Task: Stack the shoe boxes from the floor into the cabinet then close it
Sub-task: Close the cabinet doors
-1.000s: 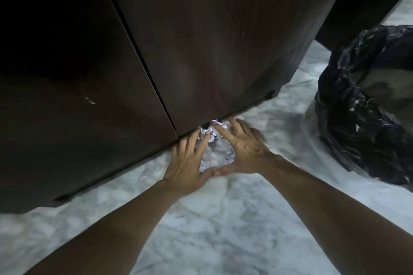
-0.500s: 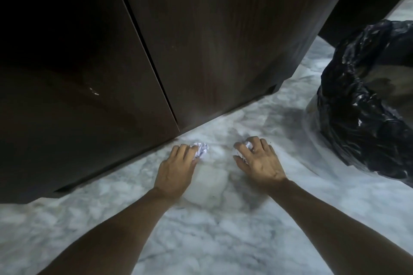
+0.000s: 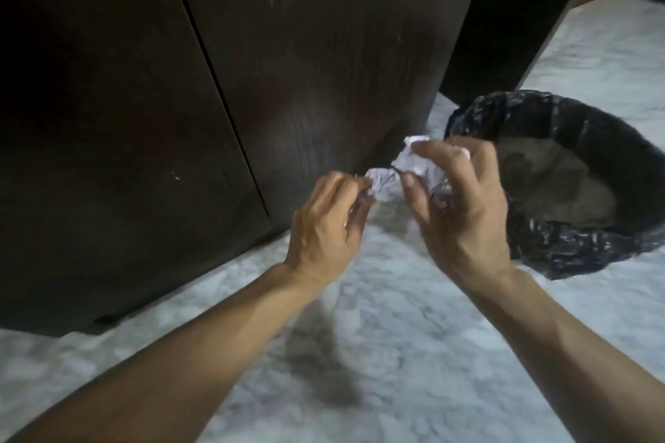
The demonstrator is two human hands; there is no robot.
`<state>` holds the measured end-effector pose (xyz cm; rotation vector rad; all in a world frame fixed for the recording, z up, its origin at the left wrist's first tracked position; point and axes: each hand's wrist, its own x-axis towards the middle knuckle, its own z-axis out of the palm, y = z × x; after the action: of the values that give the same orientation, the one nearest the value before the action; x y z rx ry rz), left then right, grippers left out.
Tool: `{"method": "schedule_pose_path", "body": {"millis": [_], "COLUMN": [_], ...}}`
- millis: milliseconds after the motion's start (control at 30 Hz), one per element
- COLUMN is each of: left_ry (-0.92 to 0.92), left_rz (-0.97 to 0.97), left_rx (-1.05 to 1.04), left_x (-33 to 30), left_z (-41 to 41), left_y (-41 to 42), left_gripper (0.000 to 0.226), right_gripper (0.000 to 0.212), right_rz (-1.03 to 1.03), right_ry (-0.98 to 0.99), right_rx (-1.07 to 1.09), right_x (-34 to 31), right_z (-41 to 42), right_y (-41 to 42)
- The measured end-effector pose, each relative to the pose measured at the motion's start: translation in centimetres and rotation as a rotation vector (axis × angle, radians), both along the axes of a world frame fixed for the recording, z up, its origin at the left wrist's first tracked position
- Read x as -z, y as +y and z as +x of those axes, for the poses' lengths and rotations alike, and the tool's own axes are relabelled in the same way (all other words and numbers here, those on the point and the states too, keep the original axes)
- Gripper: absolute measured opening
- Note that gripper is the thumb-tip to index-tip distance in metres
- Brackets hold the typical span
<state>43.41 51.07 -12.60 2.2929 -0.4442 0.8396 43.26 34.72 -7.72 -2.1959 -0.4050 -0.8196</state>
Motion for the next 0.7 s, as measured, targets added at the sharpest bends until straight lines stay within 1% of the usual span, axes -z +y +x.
{"method": "schedule_pose_path", "body": {"millis": [67,133,200,267,333,367,433,467,500,567,667,700], "left_ry": [-0.069,-0.113,-0.139,-0.103,0.019,0.127,0.431,0.57,0.661,0.708,0.672,0.65], "left_rz": [-0.082,-0.167,-0.208,-0.253,-0.288,-0.28,-0.212,-0.204,-0.213,-0.219,-0.24,-0.206], "left_rx": [0.048,0.085,0.103,0.133,0.17,0.177,0.167,0.167,0.171,0.18,0.243,0.262], "left_x": [-3.8,-7.0,-9.3,-10.6,-10.7,-10.4,-9.6,-9.3,-9.0,-8.8,-8.3,-8.1], "left_z": [1.8,3.4,4.5,5.2,6.1,6.7,7.7,8.0,8.2,8.2,7.5,6.9], "left_y": [-3.3,-6.8,-10.4,-13.7,-16.3,-17.4,-19.1,-19.3,-19.4,-19.0,-18.1,-17.6], "left_gripper": [0.019,0.021,0.021,0.019,0.021,0.024,0.035,0.042,0.047,0.053,0.048,0.047], "right_gripper": [0.032,0.033,0.036,0.039,0.043,0.043,0.042,0.044,0.044,0.044,0.047,0.048], "right_rz": [0.042,0.088,0.149,0.196,0.204,0.19,0.163,0.16,0.159,0.145,0.081,0.044], "right_ry": [-0.085,-0.116,-0.102,-0.064,0.04,0.118,0.25,0.269,0.261,0.225,0.282,0.305], "right_rx": [0.114,0.205,0.288,0.368,0.427,0.443,0.438,0.428,0.422,0.418,0.398,0.408], "right_x": [-3.5,-5.8,-6.9,-6.9,-6.0,-5.4,-4.3,-3.8,-3.5,-3.1,-1.9,-1.3], "right_z": [0.7,1.6,2.6,3.4,4.1,4.2,4.0,3.7,3.4,2.6,0.8,0.1], "right_y": [-2.2,-4.9,-7.9,-10.8,-13.3,-14.3,-16.2,-16.9,-17.6,-18.6,-19.5,-19.6]}}
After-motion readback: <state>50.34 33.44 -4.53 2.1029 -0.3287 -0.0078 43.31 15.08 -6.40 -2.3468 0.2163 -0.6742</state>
